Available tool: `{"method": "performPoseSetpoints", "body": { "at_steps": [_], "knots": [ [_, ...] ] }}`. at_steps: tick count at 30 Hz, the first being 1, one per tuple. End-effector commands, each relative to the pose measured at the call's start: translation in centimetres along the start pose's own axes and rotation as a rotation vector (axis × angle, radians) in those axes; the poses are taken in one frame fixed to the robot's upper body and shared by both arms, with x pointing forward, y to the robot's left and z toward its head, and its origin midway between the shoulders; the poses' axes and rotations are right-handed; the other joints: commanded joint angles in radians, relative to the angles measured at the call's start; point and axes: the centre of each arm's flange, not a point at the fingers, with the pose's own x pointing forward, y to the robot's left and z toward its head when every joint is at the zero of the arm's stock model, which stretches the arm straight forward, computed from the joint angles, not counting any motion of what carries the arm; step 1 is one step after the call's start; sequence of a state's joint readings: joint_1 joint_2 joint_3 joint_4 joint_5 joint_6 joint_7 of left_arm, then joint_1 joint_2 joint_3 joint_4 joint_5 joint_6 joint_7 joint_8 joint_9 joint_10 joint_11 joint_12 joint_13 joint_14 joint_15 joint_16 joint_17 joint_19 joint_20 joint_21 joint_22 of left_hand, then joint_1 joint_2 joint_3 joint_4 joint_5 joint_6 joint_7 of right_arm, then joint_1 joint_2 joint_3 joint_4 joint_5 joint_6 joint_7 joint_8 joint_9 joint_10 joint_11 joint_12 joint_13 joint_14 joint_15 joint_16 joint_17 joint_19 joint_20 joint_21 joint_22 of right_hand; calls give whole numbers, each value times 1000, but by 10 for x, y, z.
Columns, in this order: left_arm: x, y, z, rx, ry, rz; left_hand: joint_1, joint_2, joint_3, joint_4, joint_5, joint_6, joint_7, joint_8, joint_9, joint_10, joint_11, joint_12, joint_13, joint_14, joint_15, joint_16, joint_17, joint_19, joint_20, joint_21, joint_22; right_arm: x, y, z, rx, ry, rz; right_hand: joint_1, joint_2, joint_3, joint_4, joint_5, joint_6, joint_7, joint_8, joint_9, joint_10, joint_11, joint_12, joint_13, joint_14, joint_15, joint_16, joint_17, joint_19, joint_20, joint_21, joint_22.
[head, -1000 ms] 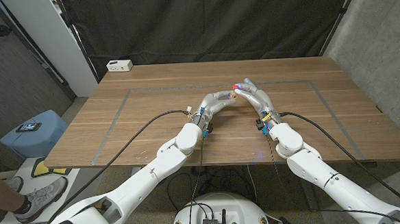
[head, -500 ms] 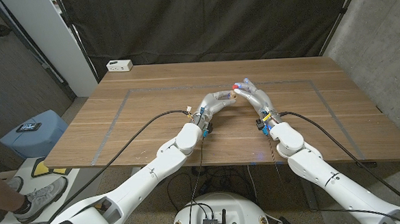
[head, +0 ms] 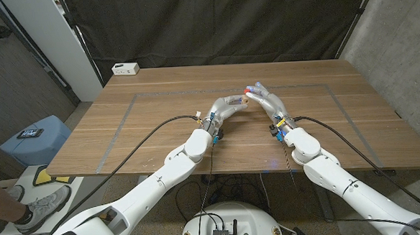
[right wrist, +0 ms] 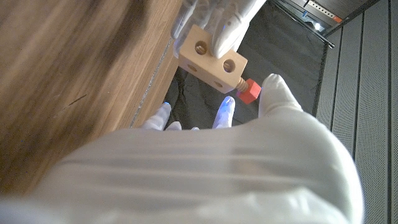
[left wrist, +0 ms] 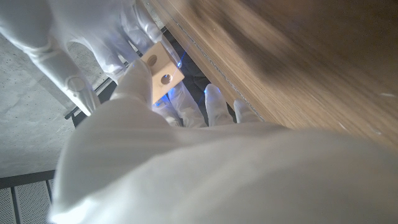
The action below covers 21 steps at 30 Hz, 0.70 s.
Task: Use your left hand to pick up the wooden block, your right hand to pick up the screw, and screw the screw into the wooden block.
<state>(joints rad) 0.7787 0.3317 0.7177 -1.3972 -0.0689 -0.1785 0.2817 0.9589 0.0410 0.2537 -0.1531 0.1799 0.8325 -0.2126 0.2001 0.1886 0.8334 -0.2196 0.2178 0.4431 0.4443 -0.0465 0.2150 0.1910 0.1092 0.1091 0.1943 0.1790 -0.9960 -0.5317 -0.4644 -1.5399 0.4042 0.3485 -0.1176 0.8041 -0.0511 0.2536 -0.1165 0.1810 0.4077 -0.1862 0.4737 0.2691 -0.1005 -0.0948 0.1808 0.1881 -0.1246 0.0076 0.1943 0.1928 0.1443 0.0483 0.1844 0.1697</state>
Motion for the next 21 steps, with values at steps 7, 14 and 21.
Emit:
{"method": "performPoseSetpoints", "body": {
  "at_steps": [7,14,21],
  "knots": [
    [1,1,0,2,-5,0,3,9,0,7,3,4,3,5,5,2,-1,-4,2,3,-94,1,1,3,4,6,2,5,-17,17,-92,21,50,-25,2,-12,5,-2,-41,11,-25,-8,-27,24,0,3,-22,10,-4,4,-14,2,-2,2],
    [1,2,-1,2,-4,-3,3,8,-1,7,3,4,2,5,5,1,-1,-4,2,2,-93,1,1,3,4,6,2,7,-23,26,-152,42,77,-39,2,-16,8,-2,-57,21,-37,-13,-31,47,3,3,-27,17,-3,4,-18,3,0,2],
    [1,3,-2,1,-5,-4,2,7,-2,7,3,5,2,5,5,2,-1,-4,2,2,-93,0,1,2,3,6,2,10,-27,36,-224,49,100,-47,4,-17,9,-2,-80,40,-51,-19,-38,55,4,3,-36,28,-3,3,-27,8,-1,2]
  ]
}}
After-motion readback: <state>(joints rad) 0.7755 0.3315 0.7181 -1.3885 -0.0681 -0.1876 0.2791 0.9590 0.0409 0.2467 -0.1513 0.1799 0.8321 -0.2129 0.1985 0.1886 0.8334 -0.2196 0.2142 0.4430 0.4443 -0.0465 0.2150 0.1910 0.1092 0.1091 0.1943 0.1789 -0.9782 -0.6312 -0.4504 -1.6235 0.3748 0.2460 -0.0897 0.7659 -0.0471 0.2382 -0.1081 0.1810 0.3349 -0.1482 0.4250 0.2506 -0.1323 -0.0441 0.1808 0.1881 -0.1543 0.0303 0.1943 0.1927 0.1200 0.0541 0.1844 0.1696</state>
